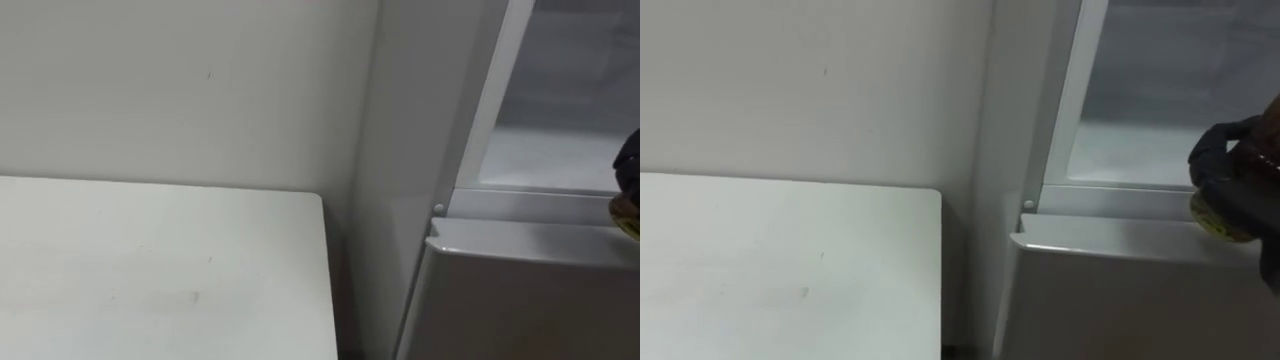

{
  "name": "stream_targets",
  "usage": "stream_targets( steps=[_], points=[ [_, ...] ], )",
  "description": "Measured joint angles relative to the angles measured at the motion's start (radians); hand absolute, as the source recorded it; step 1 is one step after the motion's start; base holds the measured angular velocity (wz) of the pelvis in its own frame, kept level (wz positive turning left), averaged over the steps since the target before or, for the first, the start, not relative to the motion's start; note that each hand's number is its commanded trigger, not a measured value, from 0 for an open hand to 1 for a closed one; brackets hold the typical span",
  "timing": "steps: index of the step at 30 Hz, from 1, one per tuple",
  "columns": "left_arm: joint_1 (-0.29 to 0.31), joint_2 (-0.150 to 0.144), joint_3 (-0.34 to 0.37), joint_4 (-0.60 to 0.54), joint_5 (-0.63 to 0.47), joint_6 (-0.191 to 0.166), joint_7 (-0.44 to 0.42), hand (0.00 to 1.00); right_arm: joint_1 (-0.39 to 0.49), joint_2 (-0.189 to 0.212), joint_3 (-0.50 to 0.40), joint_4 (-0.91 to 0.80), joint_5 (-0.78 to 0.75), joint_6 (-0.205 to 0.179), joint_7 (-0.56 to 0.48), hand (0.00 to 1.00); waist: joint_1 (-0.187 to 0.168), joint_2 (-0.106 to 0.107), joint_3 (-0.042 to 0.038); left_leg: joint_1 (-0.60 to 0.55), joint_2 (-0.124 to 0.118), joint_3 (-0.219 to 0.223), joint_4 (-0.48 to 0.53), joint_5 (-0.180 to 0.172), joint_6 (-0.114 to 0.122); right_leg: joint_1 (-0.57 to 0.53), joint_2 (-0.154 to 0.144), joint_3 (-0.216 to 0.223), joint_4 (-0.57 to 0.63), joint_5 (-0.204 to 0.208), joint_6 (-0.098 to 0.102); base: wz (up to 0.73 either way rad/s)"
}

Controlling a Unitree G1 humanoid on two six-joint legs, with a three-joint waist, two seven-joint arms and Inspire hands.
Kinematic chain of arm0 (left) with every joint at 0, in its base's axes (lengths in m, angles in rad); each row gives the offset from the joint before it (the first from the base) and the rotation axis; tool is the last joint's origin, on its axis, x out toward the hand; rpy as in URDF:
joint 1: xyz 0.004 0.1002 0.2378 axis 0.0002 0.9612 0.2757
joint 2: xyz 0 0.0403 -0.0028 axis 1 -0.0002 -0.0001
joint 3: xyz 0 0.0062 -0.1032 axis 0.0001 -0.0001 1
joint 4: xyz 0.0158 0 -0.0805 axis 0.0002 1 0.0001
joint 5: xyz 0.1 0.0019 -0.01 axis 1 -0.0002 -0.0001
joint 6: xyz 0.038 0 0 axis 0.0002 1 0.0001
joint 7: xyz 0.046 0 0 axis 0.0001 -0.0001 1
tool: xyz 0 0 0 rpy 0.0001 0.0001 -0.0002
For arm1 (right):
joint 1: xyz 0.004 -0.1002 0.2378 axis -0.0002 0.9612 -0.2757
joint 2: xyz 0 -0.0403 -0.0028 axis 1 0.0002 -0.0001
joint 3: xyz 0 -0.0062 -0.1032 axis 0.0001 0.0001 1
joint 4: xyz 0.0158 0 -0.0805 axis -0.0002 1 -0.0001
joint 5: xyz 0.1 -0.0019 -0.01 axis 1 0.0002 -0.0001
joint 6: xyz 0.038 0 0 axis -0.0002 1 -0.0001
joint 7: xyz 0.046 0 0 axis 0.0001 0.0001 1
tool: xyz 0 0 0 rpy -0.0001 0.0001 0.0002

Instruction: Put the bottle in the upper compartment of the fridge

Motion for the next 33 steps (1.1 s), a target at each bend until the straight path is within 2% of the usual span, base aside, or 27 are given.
stream_targets(
  steps=[8,11,17,22,30,33],
  points=[
    [-0.003,0.0,0.0,-0.005,0.003,0.01,-0.008,0.0,-0.051,-0.015,0.002,0.11,-0.004,0.023,0.017,1.0,0.021,-0.006,-0.0023,-0.015,0.001,-0.019,0.011,0.0,0.0,-0.015,-0.002,-0.001,0.013,0.0,0.0,0.0],
    [-0.001,0.0,0.001,-0.012,0.002,0.028,-0.02,0.0,-0.077,-0.015,0.009,0.145,-0.007,0.027,0.031,1.0,0.025,-0.006,-0.0017,-0.013,0.001,-0.019,0.01,0.0,0.0,-0.016,-0.004,-0.001,0.015,0.0,0.0,0.0],
    [-0.002,0.004,0.001,-0.027,0.002,0.048,-0.024,0.0,-0.19,-0.024,0.032,0.303,-0.002,0.038,0.045,1.0,0.022,-0.01,0.0003,-0.012,-0.002,-0.029,0.012,-0.002,0.001,0.0,-0.004,-0.004,0.016,0.0,-0.001,0.05],
    [0.003,0.014,0.001,-0.035,0.001,0.048,-0.024,0.0,-0.234,-0.096,0.083,0.387,0.01,0.045,0.037,1.0,0.025,-0.016,0.0003,-0.012,-0.004,-0.031,0.017,-0.001,0.002,0.002,-0.003,-0.003,0.015,0.0,0.0,0.0],
    [0.005,0.015,0.001,-0.052,0.002,0.048,-0.023,0.0,-0.235,-0.107,0.086,0.392,0.046,0.045,0.035,1.0,0.035,-0.017,-0.0009,-0.008,-0.003,-0.032,0.016,-0.001,0.002,-0.001,-0.001,0.001,0.015,0.0,-0.001,-0.03],
    [0.006,0.017,0.001,-0.053,0.003,0.047,-0.02,0.0,-0.236,-0.146,0.118,0.392,0.054,0.049,0.031,1.0,0.038,-0.015,-0.0033,-0.008,-0.003,-0.032,0.013,-0.001,0.002,-0.005,-0.003,0.0,0.018,0.0,-0.001,-0.05]
  ],
)
